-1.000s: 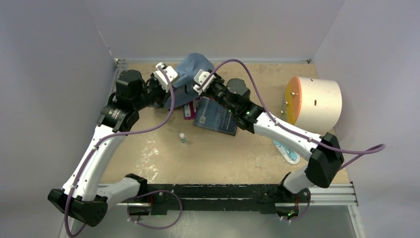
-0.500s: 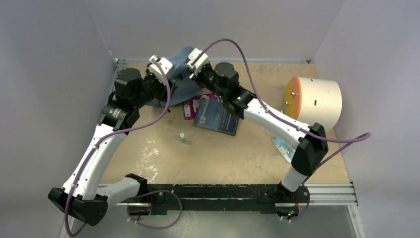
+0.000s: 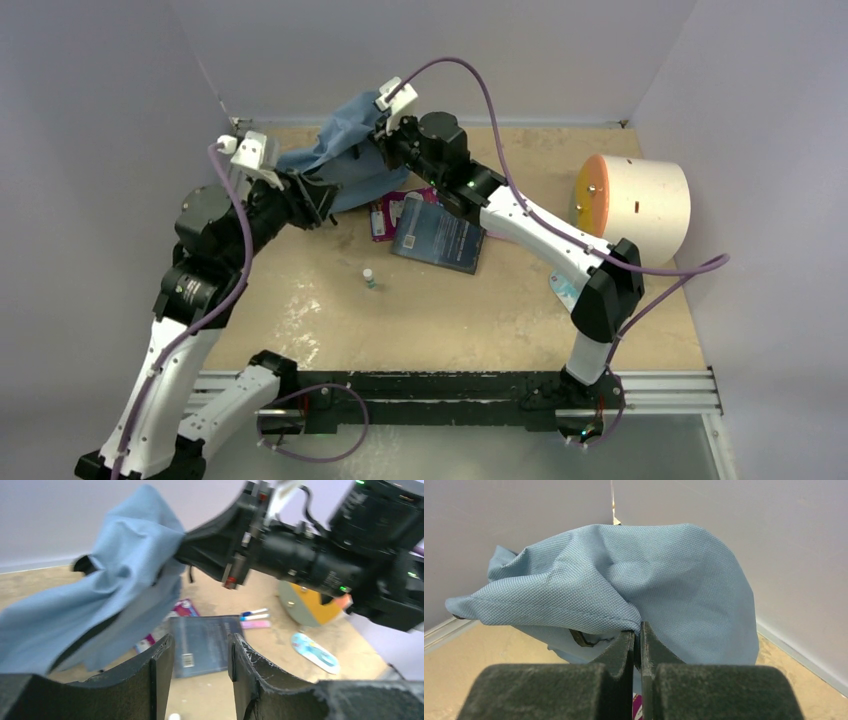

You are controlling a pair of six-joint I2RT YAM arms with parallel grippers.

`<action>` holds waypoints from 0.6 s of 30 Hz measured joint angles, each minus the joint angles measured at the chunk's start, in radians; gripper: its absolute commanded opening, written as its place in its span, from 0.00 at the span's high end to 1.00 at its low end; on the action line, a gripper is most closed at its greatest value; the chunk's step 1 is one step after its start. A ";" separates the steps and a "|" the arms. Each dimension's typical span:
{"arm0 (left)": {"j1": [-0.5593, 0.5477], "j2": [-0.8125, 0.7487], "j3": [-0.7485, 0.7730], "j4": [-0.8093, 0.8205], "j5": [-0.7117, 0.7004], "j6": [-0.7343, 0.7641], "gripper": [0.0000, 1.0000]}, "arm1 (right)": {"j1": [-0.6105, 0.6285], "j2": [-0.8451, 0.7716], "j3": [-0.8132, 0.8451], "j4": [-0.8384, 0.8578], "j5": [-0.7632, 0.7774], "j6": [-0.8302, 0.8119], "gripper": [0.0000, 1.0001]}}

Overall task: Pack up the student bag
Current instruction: Unzip the student bag at the center of the board.

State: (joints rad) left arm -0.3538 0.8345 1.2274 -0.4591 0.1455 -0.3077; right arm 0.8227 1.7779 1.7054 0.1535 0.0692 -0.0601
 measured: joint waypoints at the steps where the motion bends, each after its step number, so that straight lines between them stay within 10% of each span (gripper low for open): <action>1: 0.000 -0.023 -0.030 0.024 0.032 -0.026 0.57 | 0.000 0.000 0.000 0.000 -0.001 0.006 1.00; 18: 0.000 0.144 -0.180 0.276 0.204 -0.146 0.54 | 0.001 -0.020 -0.021 -0.016 -0.009 0.035 1.00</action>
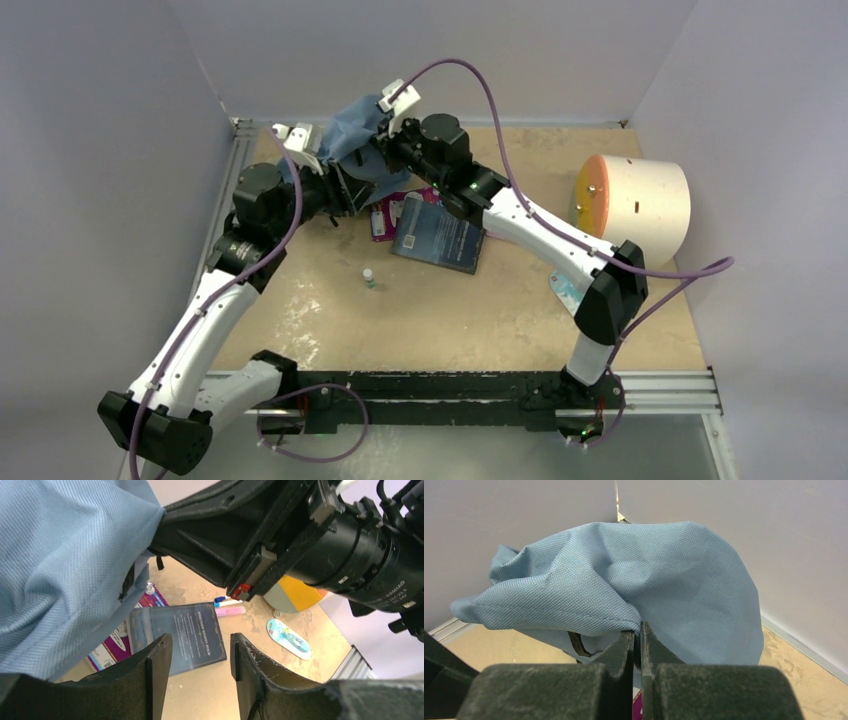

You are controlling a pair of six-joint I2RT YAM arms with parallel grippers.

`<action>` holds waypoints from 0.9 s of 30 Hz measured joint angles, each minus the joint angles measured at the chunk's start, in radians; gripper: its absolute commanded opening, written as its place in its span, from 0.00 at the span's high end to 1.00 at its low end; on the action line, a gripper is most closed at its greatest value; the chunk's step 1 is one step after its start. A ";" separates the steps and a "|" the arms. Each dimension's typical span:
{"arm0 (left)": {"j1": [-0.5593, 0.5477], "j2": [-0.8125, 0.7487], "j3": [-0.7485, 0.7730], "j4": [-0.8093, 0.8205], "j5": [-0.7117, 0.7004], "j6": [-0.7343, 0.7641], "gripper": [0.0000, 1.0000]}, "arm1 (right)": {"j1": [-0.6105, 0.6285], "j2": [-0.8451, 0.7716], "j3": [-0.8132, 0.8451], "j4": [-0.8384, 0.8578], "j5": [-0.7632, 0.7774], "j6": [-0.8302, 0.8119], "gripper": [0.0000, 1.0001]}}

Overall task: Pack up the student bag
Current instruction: Unzip the student bag at the center of the board.

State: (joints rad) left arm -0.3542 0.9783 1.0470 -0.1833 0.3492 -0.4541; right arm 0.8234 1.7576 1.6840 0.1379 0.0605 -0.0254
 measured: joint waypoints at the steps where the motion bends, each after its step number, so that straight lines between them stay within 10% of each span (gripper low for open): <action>1: 0.000 0.004 0.000 0.011 -0.007 0.000 0.54 | 0.000 0.000 0.000 0.000 0.000 0.000 1.00; 27: 0.000 0.058 0.005 0.060 -0.210 0.101 0.48 | 0.000 -0.013 -0.013 -0.006 -0.023 0.000 1.00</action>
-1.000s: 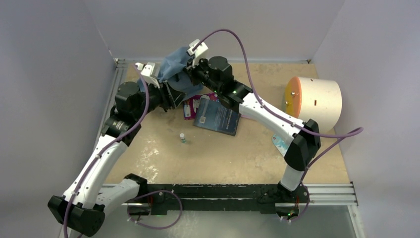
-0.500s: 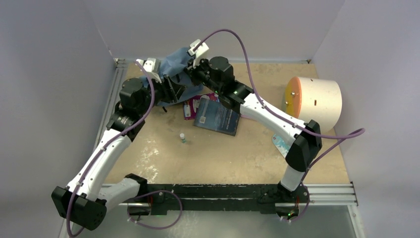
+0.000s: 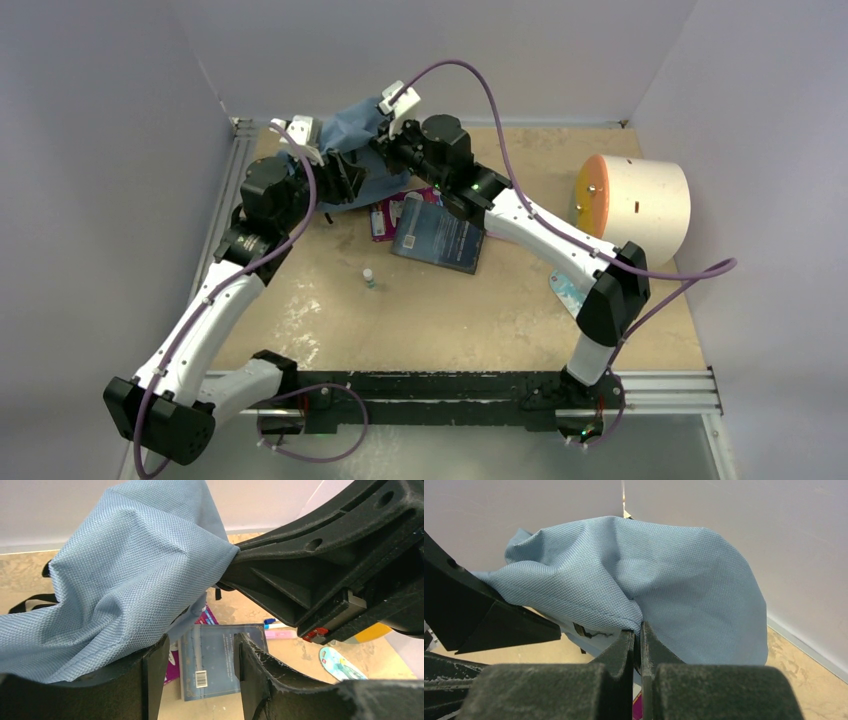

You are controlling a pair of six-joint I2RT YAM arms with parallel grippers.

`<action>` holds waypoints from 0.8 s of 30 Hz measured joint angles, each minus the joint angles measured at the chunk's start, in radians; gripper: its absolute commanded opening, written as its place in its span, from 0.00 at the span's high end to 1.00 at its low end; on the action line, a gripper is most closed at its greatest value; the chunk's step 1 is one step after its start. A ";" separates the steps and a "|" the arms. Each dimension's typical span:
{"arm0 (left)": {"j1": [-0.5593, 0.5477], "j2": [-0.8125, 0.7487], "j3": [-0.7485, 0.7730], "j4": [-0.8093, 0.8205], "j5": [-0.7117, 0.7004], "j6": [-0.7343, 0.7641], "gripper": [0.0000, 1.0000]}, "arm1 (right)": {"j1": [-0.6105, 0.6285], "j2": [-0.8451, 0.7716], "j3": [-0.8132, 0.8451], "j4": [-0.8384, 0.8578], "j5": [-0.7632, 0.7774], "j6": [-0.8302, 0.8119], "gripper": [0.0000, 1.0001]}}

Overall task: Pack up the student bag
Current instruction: Unzip the student bag at the center of the board.

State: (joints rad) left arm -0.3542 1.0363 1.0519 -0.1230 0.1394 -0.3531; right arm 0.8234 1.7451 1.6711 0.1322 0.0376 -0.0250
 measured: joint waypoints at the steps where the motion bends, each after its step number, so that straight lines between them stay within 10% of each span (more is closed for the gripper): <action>1: 0.000 0.000 0.000 0.002 -0.009 0.008 0.47 | 0.000 0.000 0.000 0.000 -0.003 0.000 1.00; 13: 0.000 -0.005 -0.071 0.174 0.011 0.069 0.45 | 0.000 0.000 0.000 0.000 -0.007 0.009 1.00; 24: 0.000 0.055 -0.090 0.258 0.031 0.075 0.78 | 0.000 -0.001 -0.008 0.000 -0.031 0.026 1.00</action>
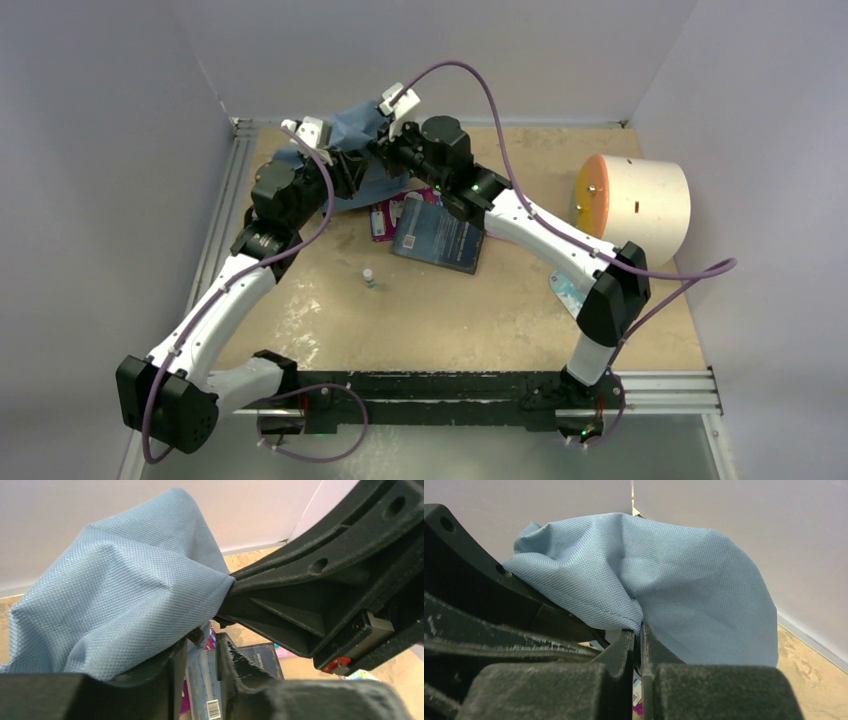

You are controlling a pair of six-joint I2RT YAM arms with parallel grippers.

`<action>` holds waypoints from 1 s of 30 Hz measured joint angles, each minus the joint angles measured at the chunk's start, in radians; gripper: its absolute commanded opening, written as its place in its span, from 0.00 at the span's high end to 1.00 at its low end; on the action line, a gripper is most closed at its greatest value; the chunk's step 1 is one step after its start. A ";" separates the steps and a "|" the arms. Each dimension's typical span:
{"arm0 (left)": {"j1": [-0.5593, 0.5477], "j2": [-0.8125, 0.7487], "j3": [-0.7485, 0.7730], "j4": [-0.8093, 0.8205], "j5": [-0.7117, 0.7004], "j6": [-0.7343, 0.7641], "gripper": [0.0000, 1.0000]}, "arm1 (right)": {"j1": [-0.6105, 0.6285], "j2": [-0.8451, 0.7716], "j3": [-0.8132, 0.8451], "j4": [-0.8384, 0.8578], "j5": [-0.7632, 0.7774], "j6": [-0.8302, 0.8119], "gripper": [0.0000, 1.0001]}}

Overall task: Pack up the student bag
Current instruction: Unzip the student bag at the center of the board.

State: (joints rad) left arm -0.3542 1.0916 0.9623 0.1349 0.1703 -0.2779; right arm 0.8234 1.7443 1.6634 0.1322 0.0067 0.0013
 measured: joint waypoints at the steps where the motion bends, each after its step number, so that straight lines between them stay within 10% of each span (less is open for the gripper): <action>1: 0.000 0.003 0.000 0.002 -0.008 0.000 0.82 | 0.000 0.000 -0.002 0.000 -0.001 0.000 1.00; 7: 0.000 0.005 0.000 0.007 -0.036 -0.003 1.00 | 0.000 -0.008 -0.004 -0.002 -0.002 0.000 1.00; 30: 0.000 -0.174 -0.034 -0.177 -0.158 -0.001 1.00 | -0.002 -0.013 -0.018 0.006 0.057 0.059 1.00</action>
State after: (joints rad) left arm -0.3542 0.9173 0.9279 -0.0418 0.0120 -0.2790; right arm 0.8219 1.7313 1.6451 0.1387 0.0635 0.0605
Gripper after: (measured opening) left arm 0.009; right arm 0.024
